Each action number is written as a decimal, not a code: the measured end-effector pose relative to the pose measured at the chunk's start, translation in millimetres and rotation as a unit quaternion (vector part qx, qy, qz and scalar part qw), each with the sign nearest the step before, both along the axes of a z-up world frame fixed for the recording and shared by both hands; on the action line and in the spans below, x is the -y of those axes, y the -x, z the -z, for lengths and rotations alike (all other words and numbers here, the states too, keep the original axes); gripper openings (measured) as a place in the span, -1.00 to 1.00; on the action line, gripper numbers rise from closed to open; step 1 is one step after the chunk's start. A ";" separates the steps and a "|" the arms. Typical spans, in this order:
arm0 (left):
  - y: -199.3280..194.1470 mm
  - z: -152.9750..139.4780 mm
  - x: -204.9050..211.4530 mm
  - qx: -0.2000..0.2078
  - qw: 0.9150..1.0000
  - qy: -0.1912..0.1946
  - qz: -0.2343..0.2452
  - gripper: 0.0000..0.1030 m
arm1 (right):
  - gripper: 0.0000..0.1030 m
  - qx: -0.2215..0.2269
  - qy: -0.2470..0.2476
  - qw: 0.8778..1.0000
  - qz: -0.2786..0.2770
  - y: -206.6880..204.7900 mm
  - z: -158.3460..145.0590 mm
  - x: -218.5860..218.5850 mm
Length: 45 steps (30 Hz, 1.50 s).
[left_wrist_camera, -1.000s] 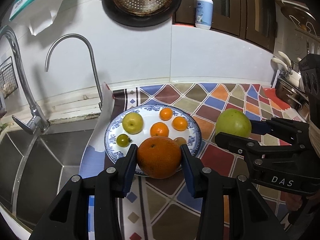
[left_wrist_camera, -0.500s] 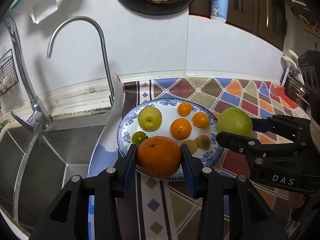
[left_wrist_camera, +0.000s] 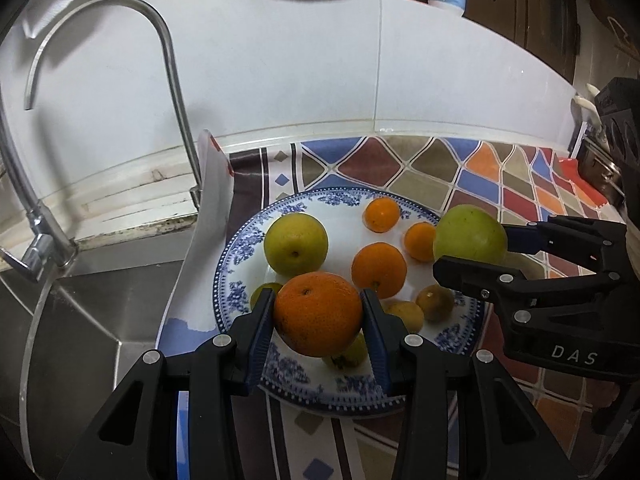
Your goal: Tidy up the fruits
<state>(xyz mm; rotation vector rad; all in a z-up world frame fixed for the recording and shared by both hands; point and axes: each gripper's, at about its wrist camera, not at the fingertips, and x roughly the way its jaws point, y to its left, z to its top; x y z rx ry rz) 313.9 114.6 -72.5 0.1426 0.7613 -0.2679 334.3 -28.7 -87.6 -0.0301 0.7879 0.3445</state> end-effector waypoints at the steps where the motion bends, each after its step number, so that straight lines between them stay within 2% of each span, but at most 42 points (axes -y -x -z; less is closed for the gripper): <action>1: -3.3 1.9 0.3 -0.002 1.000 0.001 0.001 -0.18 | 0.00 -0.001 0.000 1.000 0.001 -2.0 1.4 0.1; 6: -11.7 7.2 2.4 -0.009 1.000 0.000 0.007 -0.15 | 0.00 -0.008 -0.001 1.000 0.005 -10.6 8.3 0.7; 8: -11.4 5.9 2.5 -0.006 1.000 0.000 0.006 0.04 | 0.01 -0.011 -0.004 1.000 0.007 -12.5 10.1 0.7; 10: -8.8 2.3 1.8 -0.001 1.000 -0.001 0.006 0.09 | 0.02 -0.015 -0.009 1.000 0.008 -13.7 12.0 0.9; 12: -3.6 -3.6 0.0 0.007 1.000 -0.001 0.000 0.12 | 0.15 -0.003 -0.017 1.000 0.014 -10.9 8.8 3.1; 14: 2.3 -9.3 -2.7 0.013 1.000 0.000 -0.007 0.13 | 0.19 0.008 -0.014 1.000 0.023 -7.8 4.8 4.7; 22: 38.0 -33.8 -7.9 0.047 0.998 0.001 -0.034 0.32 | 0.21 0.050 0.003 0.998 0.039 31.3 -18.6 9.3; 25: 50.3 -40.3 -7.6 0.058 0.998 -0.001 -0.039 0.34 | 0.30 0.062 0.006 0.997 0.055 49.1 -25.8 13.5; 31: 80.1 -54.4 -4.8 0.096 0.994 -0.010 -0.047 0.59 | 0.40 0.078 0.005 0.992 0.094 81.0 -36.5 23.9; 38: 115.5 -69.1 1.6 0.120 0.991 -0.008 -0.055 0.74 | 0.63 0.104 0.000 0.986 0.130 120.3 -53.0 39.2; 45: 153.8 -80.0 16.9 0.136 0.988 0.000 -0.066 0.86 | 0.66 0.120 0.007 0.982 0.149 158.4 -67.1 58.4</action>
